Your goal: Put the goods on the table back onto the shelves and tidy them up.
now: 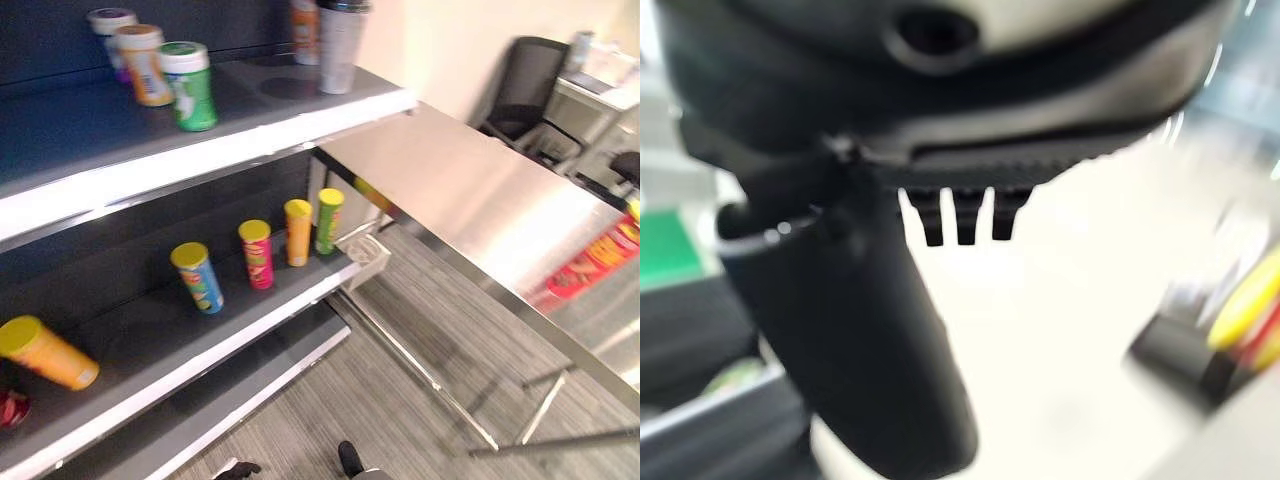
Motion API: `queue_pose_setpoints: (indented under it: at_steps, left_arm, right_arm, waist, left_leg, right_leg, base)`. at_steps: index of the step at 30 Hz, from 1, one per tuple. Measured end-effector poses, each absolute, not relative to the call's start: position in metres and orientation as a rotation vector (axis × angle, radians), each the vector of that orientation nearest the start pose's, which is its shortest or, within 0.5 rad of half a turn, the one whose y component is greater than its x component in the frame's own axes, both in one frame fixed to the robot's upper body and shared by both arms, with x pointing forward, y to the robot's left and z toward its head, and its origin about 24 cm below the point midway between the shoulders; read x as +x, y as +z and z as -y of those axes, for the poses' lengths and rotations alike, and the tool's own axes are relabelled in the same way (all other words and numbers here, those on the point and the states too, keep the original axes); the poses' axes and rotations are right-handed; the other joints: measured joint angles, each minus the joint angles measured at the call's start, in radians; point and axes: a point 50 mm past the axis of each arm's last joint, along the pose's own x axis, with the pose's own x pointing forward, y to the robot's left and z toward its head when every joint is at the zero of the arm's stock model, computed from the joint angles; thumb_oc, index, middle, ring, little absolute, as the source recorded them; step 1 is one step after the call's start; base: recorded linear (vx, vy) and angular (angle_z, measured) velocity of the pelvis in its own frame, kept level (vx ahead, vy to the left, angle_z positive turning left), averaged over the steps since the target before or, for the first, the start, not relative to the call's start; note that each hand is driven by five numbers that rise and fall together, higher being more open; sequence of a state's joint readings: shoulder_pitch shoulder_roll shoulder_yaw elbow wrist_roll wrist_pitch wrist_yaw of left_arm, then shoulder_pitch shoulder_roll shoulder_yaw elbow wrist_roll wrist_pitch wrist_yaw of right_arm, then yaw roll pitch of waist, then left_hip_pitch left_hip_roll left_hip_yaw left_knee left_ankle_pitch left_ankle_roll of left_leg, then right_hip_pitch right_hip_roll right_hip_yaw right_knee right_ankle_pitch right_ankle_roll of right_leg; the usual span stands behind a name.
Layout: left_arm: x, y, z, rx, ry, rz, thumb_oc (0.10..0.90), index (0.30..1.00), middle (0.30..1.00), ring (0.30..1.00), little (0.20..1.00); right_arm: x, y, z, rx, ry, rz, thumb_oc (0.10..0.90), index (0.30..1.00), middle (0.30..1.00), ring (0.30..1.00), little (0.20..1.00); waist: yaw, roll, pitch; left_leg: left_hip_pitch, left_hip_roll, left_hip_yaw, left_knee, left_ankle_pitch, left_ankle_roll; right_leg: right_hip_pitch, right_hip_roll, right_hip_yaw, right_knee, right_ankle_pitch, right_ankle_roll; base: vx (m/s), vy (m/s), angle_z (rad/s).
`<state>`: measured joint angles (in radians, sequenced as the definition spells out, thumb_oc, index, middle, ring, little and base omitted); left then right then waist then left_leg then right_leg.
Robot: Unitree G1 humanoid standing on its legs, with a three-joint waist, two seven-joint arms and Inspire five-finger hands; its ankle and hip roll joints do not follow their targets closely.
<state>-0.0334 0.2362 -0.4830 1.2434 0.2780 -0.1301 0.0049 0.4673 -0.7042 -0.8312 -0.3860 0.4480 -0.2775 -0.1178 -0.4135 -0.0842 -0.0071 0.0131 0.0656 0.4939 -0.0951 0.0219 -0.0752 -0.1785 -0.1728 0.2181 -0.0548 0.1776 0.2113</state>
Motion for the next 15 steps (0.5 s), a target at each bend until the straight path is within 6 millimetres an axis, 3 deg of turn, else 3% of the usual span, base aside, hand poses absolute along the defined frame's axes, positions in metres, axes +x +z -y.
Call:
queue_pose_setpoints:
  at_steps: [1, 2, 3, 4, 5, 6, 7, 8, 9, 10, 11, 13, 15]
  left_arm:
    - [0.111, -0.161, -0.193, 0.769, -0.537, -1.04, 0.8, 0.9, 0.9, 0.9, 0.9]
    - [0.123, -0.156, -0.195, 0.804, -0.55, -0.983, 0.8, 0.9, 0.9, 0.9, 0.9]
    - [0.135, -0.151, -0.2, 0.837, -0.557, -0.954, 0.8, 0.9, 0.9, 0.9, 0.9]
    - [0.141, -0.149, -0.202, 0.856, -0.555, -0.956, 0.8, 0.9, 0.9, 0.9, 0.9]
    - [0.148, -0.147, -0.204, 0.867, -0.542, -0.951, 0.8, 0.9, 0.9, 0.9, 0.9]
    - [0.156, -0.144, -0.207, 0.869, -0.52, -0.939, 0.8, 0.9, 0.9, 0.9, 0.9]
    - [0.164, -0.141, -0.204, 0.864, -0.512, -0.919, 0.8, 0.9, 0.9, 0.9, 0.9]
    - [0.171, -0.139, -0.202, 0.866, -0.51, -0.9, 0.8, 0.9, 0.9, 0.9, 0.9]
    - [0.178, -0.135, -0.203, 0.857, -0.489, -0.885, 0.8, 0.9, 0.9, 0.9, 0.9]
    - [0.175, -0.136, -0.206, 0.851, -0.475, -0.901, 0.8, 0.9, 0.9, 0.9, 0.9]
    - [0.177, -0.135, -0.213, 0.855, -0.453, -0.911, 0.8, 0.9, 0.9, 0.9, 0.9]
    - [0.18, -0.134, -0.207, 0.814, -0.434, -0.894, 0.8, 0.9, 0.9, 0.9, 0.9]
    - [0.178, -0.138, -0.185, 0.74, -0.453, -0.876, 0.8, 0.9, 0.9, 0.9, 0.9]
  right_arm:
    - [0.118, 0.228, 0.351, -0.573, -0.554, 0.607, 0.8, 0.9, 0.9, 0.9, 0.9]
    - [0.126, 0.226, 0.345, -0.58, -0.552, 0.632, 0.8, 0.9, 0.9, 0.9, 0.9]
    - [0.133, 0.22, 0.342, -0.579, -0.555, 0.624, 0.8, 0.9, 0.9, 0.9, 0.9]
    - [0.133, 0.214, 0.342, -0.589, -0.577, 0.606, 0.8, 0.9, 0.9, 0.9, 0.9]
    - [0.133, 0.208, 0.342, -0.578, -0.625, 0.598, 0.8, 0.9, 0.9, 0.9, 0.9]
    - [0.137, 0.205, 0.342, -0.554, -0.661, 0.605, 0.8, 0.9, 0.9, 0.9, 0.9]
    - [0.144, 0.203, 0.343, -0.534, -0.691, 0.615, 0.8, 0.9, 0.9, 0.9, 0.9]
    - [0.144, 0.204, 0.345, -0.536, -0.712, 0.611, 0.8, 0.9, 0.9, 0.9, 0.9]
    - [0.154, 0.197, 0.339, -0.527, -0.694, 0.592, 0.8, 0.9, 0.9, 0.9, 0.9]
    - [0.168, 0.189, 0.331, -0.496, -0.644, 0.572, 0.8, 0.9, 0.9, 0.9, 0.9]
    - [0.179, 0.18, 0.321, -0.481, -0.593, 0.534, 0.8, 0.9, 0.9, 0.9, 0.9]
    - [0.192, 0.153, 0.304, -0.467, -0.487, 0.423, 0.8, 0.9, 0.9, 0.9, 0.9]
    - [0.194, 0.129, 0.307, -0.506, -0.454, 0.279, 0.8, 0.9, 0.9, 0.9, 0.9]
  waist:
    - [-0.015, 0.004, 0.002]
    - [-0.006, 0.008, 0.003]
    - [-0.01, -0.01, 0.006]
    - [-0.028, -0.017, 0.008]
    - [-0.027, -0.007, 0.007]
    - [-0.004, 0.002, 0.005]
    - [0.018, 0.035, 0.003]
    - [0.021, 0.043, 0.002]
    - [0.05, 0.027, -0.008]
    - [0.067, 0.001, -0.018]
    - [0.086, -0.004, -0.007]
    - [0.181, -0.012, 0.006]
    - [0.22, 0.024, 0.018]
  left_leg:
    - [-0.021, -0.016, 0.003, 0.012, -0.018, 0.025]
    - [-0.053, -0.011, 0.023, 0.033, -0.032, 0.044]
    - [-0.064, 0.006, 0.077, 0.049, -0.038, 0.052]
    - [-0.067, 0.014, 0.111, 0.056, -0.032, 0.062]
    - [-0.066, 0.033, 0.161, 0.045, -0.026, 0.057]
    - [-0.051, 0.057, 0.227, 0.029, -0.014, 0.052]
    - [-0.047, 0.094, 0.27, 0.013, -0.008, 0.044]
    - [-0.053, 0.11, 0.257, 0.011, -0.006, 0.043]
    - [-0.029, 0.116, 0.272, 0.02, 0.028, 0.015]
    - [-0.011, 0.128, 0.272, 0.024, 0.031, 0.01]
    - [0.001, 0.14, 0.273, 0.021, 0.052, -0.003]
    - [0.03, 0.167, 0.271, 0.022, 0.11, -0.001]
    - [0.041, 0.176, 0.24, 0.018, 0.113, -0.014]
  right_leg:
    - [-0.058, 0.013, 0.038, 0.004, 0.059, 0.025]
    - [-0.12, 0.045, 0.079, -0.025, 0.164, 0.003]
    - [-0.152, 0.068, 0.069, -0.048, 0.211, -0.052]
    - [-0.154, 0.074, -0.006, -0.047, 0.173, -0.023]
    - [-0.15, 0.093, -0.139, -0.026, 0.073, -0.006]
    - [-0.151, 0.114, -0.223, 0.01, 0.037, -0.037]
    - [-0.141, 0.119, -0.288, 0.037, 0.025, -0.033]
    - [-0.099, 0.096, -0.299, 0.014, 0.033, -0.036]
    - [0.001, 0.019, -0.311, -0.023, 0.056, -0.048]
    - [0.036, -0.003, -0.279, -0.039, 0.041, -0.023]
    - [0.041, 0.022, -0.277, -0.038, 0.029, -0.025]
    - [0.054, 0.052, -0.296, -0.038, -0.001, -0.069]
    - [0.102, 0.06, -0.324, -0.038, -0.067, -0.09]
  base:
    - [-0.2, -0.013, -1.52]
    - [-0.18, -0.034, -2.19]
    - [-0.18, -0.033, -2.03]
    - [-0.21, -0.065, -1.61]
    - [-0.13, -0.061, -1.31]
    - [-0.15, -0.1, -1.81]
    - [-0.11, -0.108, -1.5]
    - [-0.16, -0.169, -1.33]
    - [-0.11, -0.114, -0.91]
    - [0.02, -0.205, -0.86]
    - [0.06, -0.146, -0.75]
    - [0.17, -0.235, -0.42]
    - [0.15, -0.224, 0.52]
